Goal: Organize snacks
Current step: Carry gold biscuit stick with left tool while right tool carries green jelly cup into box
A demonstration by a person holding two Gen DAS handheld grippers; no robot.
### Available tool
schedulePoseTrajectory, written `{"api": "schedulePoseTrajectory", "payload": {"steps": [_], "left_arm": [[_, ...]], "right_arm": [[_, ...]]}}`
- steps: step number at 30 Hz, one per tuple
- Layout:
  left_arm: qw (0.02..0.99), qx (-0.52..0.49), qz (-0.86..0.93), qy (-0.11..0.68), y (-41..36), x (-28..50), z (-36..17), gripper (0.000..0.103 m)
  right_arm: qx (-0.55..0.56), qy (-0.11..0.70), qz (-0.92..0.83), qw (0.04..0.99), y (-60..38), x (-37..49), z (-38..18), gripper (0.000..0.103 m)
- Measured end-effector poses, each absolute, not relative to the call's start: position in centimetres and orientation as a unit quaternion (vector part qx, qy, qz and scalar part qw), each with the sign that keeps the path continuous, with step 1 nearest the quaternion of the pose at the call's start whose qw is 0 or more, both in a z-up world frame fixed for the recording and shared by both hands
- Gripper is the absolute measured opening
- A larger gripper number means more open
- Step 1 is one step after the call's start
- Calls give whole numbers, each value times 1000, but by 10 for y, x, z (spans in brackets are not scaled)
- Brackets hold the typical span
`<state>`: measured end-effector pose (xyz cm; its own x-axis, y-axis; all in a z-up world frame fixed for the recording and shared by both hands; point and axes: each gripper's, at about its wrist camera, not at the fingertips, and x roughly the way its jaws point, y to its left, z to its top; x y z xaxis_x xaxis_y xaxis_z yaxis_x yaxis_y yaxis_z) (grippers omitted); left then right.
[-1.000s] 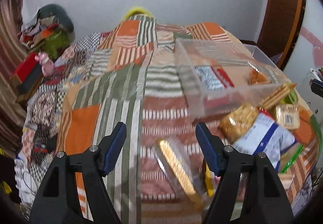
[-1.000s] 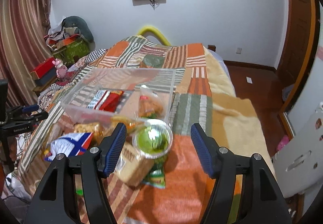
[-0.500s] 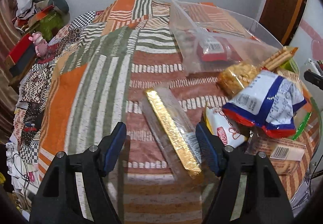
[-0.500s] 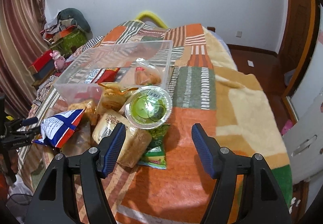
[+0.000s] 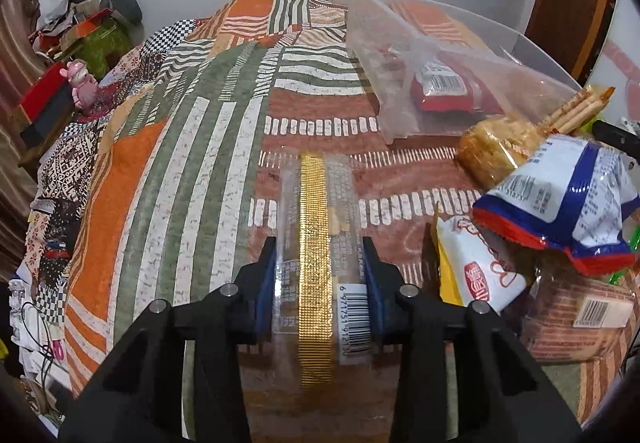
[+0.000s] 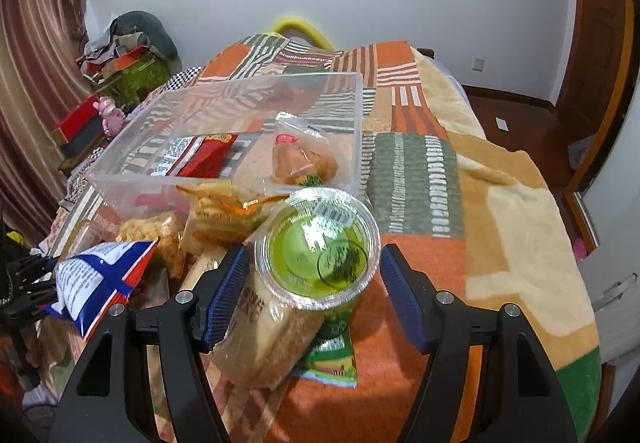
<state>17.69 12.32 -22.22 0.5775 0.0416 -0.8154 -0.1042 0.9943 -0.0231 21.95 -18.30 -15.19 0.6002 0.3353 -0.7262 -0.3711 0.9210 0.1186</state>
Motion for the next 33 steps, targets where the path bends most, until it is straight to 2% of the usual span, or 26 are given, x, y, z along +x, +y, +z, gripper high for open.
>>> {"api": "schedulePoseTrajectory", "payload": {"steps": [1,5,12,20,33], "left_arm": [[888,-35,41,457,124,177,-222,38],[889,-36,41,454,124,178,-220,38],[898,-35,43,437,125,173,-199,38],[919,-36,36,390,122,166,-151,38],[941,-20,5,339,91,197,-102,38]], "right_arm": [[-24,400,195,895,-182,219,-151,57],[-23,398,198,895,-184,217,-151,56],[-21,389,197,899,-192,211,-140,55],[-18,361,194,912,-205,205,-114,55],[-21,319,216,923,-184,213,-86,55]]}}
